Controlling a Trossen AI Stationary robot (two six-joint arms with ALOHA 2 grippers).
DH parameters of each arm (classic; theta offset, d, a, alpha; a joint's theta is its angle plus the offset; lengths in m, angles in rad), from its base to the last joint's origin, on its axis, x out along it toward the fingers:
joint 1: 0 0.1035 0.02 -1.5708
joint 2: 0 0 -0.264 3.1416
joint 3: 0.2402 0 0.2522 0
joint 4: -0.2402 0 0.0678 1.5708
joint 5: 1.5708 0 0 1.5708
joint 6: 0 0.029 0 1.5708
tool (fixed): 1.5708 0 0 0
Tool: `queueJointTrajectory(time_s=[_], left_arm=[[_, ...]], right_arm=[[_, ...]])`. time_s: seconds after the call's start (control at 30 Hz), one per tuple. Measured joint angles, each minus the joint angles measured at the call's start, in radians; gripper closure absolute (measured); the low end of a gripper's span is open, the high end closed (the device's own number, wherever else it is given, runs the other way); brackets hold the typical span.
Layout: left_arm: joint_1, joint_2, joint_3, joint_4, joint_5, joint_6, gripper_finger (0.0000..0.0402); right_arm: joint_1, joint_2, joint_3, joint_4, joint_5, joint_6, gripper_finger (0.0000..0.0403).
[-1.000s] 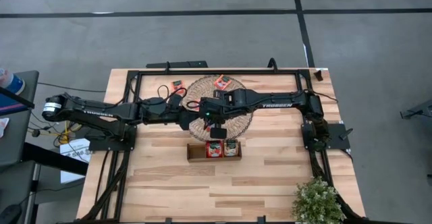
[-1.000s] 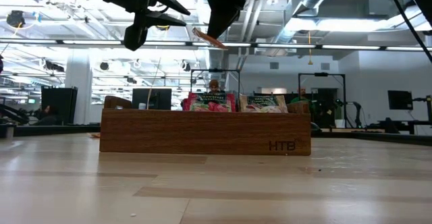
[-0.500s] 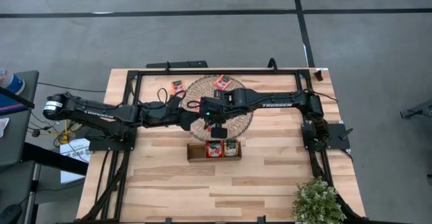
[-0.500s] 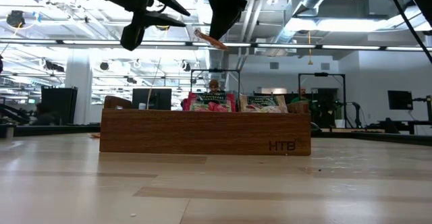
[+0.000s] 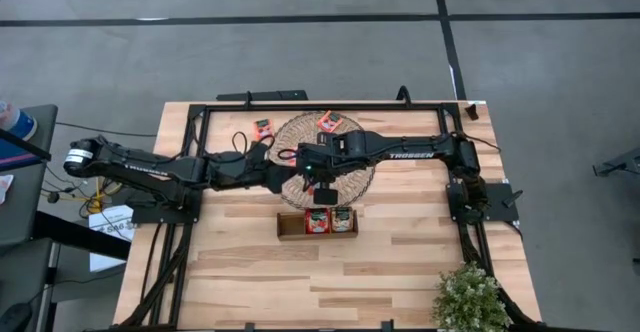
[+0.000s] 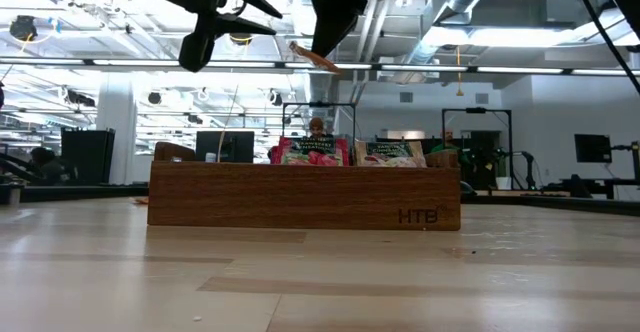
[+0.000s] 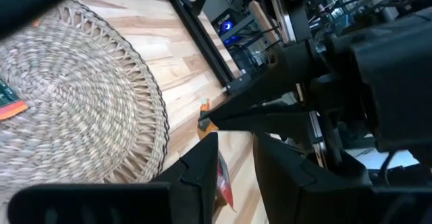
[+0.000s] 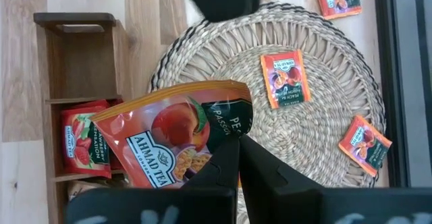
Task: Pick & Place Tea
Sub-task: Put the orange tea bag into the left section of the wooden organizer
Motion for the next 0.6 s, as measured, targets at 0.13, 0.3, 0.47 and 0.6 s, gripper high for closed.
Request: queueJointTrajectory(time_s=[0.13,0.3,0.47,0.6], left_arm=[[-0.001,0.006,0.000,-0.004,0.011,-0.017,0.0315],[-0.009,0.025,0.000,-0.002,0.031,-0.014,0.0315],[0.023,0.034,-0.001,0.016,0.092,0.012,0.0315],[0.040,0.033,0.000,0.028,0.115,0.030,0.0315]], right_arm=[[0.000,0.000,0.000,-0.004,0.000,-0.001,0.0403],[0.006,0.000,0.000,-0.052,0.015,-0.007,0.0403],[0.006,0.000,0.000,-0.068,0.021,-0.002,0.0403],[0.000,0.000,0.000,-0.063,0.020,0.000,0.0403]])
